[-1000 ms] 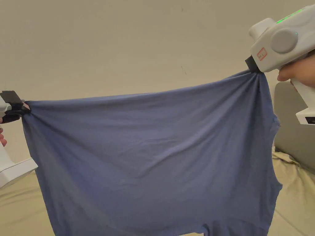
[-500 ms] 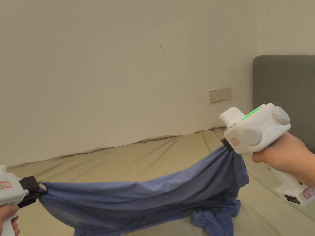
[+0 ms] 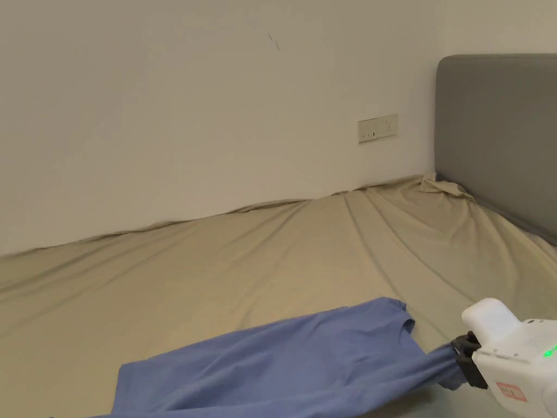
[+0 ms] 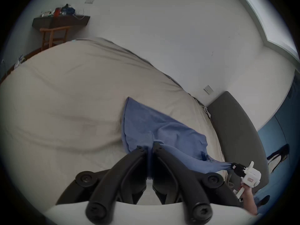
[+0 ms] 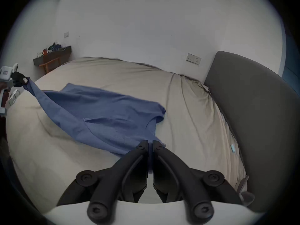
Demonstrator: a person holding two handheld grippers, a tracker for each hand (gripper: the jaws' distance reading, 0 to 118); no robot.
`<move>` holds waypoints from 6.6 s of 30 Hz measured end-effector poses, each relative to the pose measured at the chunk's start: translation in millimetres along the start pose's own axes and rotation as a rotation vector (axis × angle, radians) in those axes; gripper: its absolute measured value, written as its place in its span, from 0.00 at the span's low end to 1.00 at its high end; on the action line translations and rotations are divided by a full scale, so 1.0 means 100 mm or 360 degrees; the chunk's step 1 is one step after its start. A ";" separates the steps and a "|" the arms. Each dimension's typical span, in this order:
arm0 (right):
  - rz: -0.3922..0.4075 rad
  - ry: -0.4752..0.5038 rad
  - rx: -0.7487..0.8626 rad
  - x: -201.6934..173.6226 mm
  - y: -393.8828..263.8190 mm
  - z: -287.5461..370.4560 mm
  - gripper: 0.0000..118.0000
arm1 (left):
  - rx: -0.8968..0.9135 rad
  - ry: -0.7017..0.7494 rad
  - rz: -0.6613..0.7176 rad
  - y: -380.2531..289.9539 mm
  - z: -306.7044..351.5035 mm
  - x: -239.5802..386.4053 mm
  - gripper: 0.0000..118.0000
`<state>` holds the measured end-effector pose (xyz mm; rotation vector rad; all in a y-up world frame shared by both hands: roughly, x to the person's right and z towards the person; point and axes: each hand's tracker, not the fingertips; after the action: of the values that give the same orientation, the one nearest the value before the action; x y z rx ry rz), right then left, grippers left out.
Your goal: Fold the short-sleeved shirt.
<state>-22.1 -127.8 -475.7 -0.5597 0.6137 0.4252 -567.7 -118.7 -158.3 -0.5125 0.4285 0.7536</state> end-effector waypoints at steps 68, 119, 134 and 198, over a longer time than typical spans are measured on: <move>-0.0570 0.0399 -0.0131 -0.88 -1.31 1.66 0.03 | -0.0360 0.0431 -0.0305 -2.33 1.19 -0.26 0.00; -0.0840 0.0425 -0.0287 -0.16 -1.48 1.11 0.07 | -0.0246 0.0120 0.0180 -1.66 0.77 -0.58 0.07; -0.0663 0.0261 -0.0331 0.01 -0.41 -0.62 0.07 | -0.0166 0.0236 0.0088 -0.73 -0.40 -0.39 0.07; -0.0397 0.0242 -0.0248 0.10 -0.98 -0.29 1.00 | -0.0279 0.0312 -0.0339 -1.46 -0.04 -0.04 0.07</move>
<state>24.5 -218.5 -467.1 -0.8126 0.6497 0.1967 -463.8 -213.8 -117.6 -0.7877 0.4833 0.5397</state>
